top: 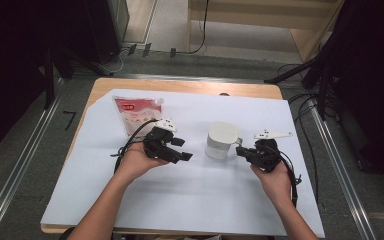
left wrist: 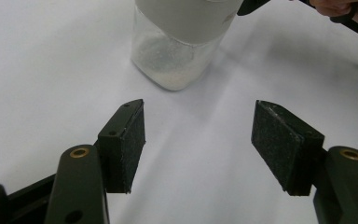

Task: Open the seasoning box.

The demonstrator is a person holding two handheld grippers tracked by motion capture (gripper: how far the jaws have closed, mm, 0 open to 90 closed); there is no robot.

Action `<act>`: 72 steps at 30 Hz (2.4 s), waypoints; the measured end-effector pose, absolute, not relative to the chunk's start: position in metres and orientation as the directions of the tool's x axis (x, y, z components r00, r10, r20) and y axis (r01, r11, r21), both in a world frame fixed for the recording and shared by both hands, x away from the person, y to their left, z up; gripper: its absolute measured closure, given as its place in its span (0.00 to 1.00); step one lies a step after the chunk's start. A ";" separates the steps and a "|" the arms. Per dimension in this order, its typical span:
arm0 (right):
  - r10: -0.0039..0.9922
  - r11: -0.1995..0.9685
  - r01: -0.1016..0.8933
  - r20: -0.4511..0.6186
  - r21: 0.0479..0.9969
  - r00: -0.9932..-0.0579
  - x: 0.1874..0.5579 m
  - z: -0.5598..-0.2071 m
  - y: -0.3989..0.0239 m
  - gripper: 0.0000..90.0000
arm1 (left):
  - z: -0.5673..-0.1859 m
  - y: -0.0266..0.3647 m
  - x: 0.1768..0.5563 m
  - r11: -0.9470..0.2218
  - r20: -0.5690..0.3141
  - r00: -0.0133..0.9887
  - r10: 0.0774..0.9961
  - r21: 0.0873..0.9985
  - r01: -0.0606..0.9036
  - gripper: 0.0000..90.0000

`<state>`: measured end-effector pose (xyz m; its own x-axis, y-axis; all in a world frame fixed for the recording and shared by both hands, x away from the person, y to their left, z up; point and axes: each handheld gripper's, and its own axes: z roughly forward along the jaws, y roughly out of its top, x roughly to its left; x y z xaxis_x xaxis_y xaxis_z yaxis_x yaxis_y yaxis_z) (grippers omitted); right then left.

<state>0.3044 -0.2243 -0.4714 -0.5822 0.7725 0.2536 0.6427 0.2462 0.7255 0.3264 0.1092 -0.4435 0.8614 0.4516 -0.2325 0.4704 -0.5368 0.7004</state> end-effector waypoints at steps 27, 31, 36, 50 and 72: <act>0.780 0.230 0.638 0.253 0.735 -0.572 0.319 -0.460 -0.237 1.00 | -0.440 0.104 0.328 -0.509 -0.272 0.866 0.420 0.719 0.473 0.29; 0.782 0.225 0.620 0.241 0.752 -0.575 0.320 -0.450 -0.242 1.00 | -0.439 0.099 0.335 -0.504 -0.314 0.861 0.400 0.710 0.492 0.27; 0.790 0.223 0.620 0.233 0.752 -0.567 0.327 -0.440 -0.249 1.00 | -0.433 0.087 0.338 -0.556 -0.282 0.884 0.372 0.696 0.456 0.25; 0.791 0.245 0.664 0.251 0.706 -0.558 0.350 -0.449 -0.248 1.00 | -0.421 0.068 0.371 -0.563 -0.310 0.893 0.328 0.695 0.448 0.24; 0.800 0.244 0.671 0.246 0.700 -0.548 0.353 -0.455 -0.244 1.00 | -0.439 0.047 0.394 -0.627 -0.294 0.913 0.281 0.664 0.407 0.16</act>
